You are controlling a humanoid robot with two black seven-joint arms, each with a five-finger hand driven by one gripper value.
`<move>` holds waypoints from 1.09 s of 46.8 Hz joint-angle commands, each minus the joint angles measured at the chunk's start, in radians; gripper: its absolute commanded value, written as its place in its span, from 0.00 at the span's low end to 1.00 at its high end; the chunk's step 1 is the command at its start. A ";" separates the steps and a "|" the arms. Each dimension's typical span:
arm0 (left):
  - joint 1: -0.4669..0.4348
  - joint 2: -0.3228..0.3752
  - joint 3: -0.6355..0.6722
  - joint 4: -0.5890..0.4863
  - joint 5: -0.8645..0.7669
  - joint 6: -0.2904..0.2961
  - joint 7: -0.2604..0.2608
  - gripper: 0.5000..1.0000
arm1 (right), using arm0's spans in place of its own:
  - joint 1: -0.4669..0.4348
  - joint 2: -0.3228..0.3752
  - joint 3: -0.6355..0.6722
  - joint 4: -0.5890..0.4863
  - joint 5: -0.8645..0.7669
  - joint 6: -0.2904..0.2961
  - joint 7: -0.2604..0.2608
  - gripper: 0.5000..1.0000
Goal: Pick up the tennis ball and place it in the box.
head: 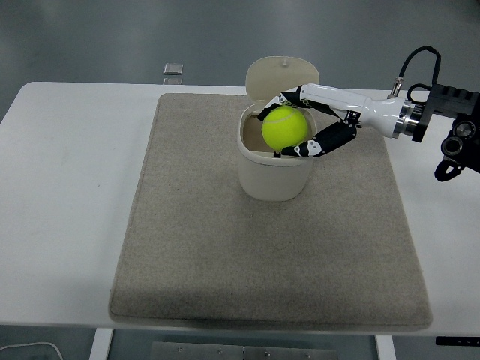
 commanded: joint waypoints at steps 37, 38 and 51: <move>0.000 0.000 -0.001 0.000 -0.001 0.000 0.001 0.98 | -0.006 -0.026 0.007 0.009 0.112 0.140 -0.006 0.71; 0.000 0.000 -0.001 0.000 -0.001 0.000 0.001 0.98 | -0.006 -0.033 0.008 0.009 0.136 0.157 -0.011 0.71; 0.000 0.000 -0.001 0.000 -0.001 0.000 -0.001 0.98 | -0.023 -0.174 0.006 0.018 0.406 0.297 -0.081 0.71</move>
